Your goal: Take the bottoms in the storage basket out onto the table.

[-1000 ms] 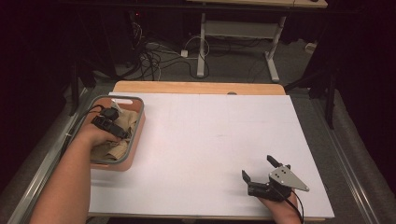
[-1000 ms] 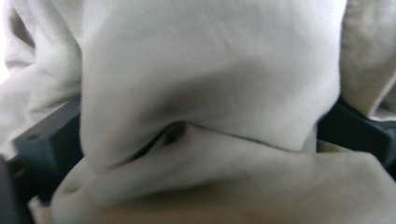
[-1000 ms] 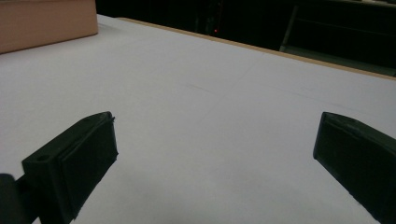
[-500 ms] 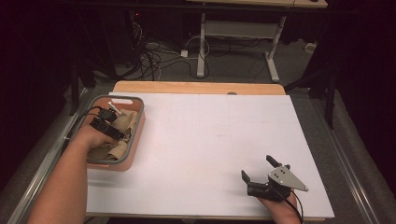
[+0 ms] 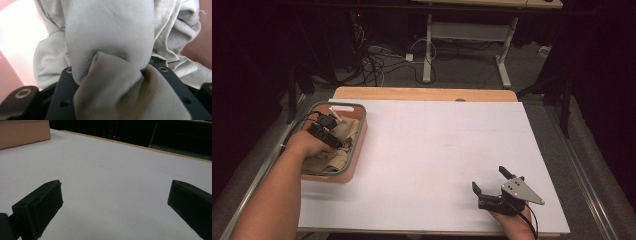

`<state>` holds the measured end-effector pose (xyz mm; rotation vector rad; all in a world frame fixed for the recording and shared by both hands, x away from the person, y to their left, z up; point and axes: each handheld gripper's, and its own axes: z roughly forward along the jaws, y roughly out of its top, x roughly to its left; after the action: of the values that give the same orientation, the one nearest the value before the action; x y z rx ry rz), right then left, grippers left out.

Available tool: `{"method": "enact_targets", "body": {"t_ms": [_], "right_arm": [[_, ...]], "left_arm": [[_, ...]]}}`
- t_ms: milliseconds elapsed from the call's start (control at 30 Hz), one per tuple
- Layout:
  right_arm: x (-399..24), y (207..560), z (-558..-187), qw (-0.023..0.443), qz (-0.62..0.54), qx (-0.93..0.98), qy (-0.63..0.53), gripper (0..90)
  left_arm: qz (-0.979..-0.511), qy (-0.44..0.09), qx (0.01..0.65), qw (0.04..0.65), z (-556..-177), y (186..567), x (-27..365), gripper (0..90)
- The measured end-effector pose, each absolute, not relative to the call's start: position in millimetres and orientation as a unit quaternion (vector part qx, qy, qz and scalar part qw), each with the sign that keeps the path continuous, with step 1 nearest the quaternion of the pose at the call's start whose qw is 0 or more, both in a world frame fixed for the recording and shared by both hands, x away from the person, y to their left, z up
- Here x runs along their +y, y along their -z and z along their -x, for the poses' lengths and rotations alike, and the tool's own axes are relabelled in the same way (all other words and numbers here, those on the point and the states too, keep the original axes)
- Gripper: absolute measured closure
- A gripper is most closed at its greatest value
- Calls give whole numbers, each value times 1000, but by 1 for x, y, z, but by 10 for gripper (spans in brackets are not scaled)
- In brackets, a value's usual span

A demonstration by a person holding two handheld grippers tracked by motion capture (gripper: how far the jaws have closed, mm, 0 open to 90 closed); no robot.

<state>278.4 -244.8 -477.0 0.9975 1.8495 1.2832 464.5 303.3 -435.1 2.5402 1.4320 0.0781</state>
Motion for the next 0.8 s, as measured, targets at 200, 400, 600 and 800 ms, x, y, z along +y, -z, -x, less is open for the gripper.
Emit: {"method": "enact_targets", "body": {"t_ms": [200, 400, 600, 800], "right_arm": [[-245, 476, -279, 333, -383, 706, -494, 7], [-245, 476, -279, 332, -382, 706, -496, 7], [-245, 476, -278, 333, -381, 706, -496, 7], [-246, 475, -277, 335, -382, 704, -497, 7]], "left_arm": [[-865, -19, 492, 98, -466, 424, 304, 608], [-855, -5, 511, 94, -466, 404, 311, 607], [-854, 1, 514, 80, -466, 392, 313, 607], [-857, 3, 511, 67, -466, 381, 311, 605]]}}
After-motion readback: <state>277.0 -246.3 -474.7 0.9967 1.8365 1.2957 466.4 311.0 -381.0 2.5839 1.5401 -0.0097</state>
